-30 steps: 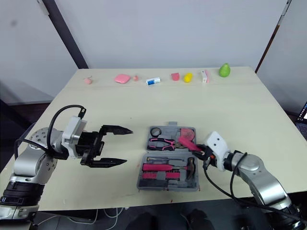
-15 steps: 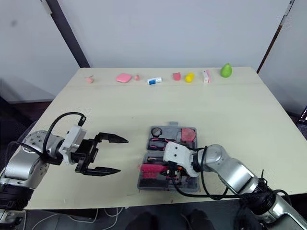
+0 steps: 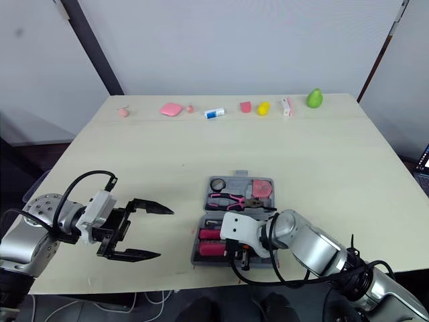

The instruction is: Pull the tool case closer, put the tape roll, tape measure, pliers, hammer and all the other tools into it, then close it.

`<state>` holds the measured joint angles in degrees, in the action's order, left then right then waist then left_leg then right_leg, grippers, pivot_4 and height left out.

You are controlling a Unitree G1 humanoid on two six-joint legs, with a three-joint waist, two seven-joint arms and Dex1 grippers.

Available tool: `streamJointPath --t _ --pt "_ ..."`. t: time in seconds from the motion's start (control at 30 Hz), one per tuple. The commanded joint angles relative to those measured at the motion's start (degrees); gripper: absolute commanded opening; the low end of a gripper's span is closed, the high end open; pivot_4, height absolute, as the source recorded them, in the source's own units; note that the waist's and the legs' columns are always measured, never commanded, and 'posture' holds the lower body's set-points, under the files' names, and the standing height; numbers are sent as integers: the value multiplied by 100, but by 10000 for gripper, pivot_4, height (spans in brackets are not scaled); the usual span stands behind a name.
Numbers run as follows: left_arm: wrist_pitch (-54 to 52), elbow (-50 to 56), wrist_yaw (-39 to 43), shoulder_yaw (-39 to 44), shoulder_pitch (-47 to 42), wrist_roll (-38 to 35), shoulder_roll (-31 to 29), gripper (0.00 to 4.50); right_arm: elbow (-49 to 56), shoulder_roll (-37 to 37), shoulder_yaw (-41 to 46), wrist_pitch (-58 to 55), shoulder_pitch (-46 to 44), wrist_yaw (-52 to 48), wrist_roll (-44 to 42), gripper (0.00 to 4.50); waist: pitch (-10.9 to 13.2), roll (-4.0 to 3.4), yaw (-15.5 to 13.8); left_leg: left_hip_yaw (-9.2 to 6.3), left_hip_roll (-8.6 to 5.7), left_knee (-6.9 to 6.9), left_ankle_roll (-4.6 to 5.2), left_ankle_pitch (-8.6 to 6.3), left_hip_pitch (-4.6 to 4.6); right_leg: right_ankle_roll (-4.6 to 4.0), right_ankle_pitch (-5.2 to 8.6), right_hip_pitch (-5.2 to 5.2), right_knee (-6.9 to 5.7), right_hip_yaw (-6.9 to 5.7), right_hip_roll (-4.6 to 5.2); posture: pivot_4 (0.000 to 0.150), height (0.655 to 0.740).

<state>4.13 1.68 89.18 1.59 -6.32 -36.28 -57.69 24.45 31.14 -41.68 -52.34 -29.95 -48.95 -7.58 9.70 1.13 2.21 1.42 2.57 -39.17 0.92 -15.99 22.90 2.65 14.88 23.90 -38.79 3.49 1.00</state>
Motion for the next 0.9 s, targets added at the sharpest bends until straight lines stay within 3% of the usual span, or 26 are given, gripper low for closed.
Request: streamJointPath --t 0.03,0.9 --pt "281 0 332 -3 108 -120 -208 45000 159 -105 -30 -3 -52 21 26 4585 0 0 -1 -2 0 0 0 0 0 -2 1 0 0 -2 0 1500 7400" --pt "487 85 332 83 568 -153 -268 45000 -245 -492 -312 96 -14 173 333 4585 0 0 13 -11 3 0 0 0 0 -7 4 -1 -4 -16 0 1500 7400"
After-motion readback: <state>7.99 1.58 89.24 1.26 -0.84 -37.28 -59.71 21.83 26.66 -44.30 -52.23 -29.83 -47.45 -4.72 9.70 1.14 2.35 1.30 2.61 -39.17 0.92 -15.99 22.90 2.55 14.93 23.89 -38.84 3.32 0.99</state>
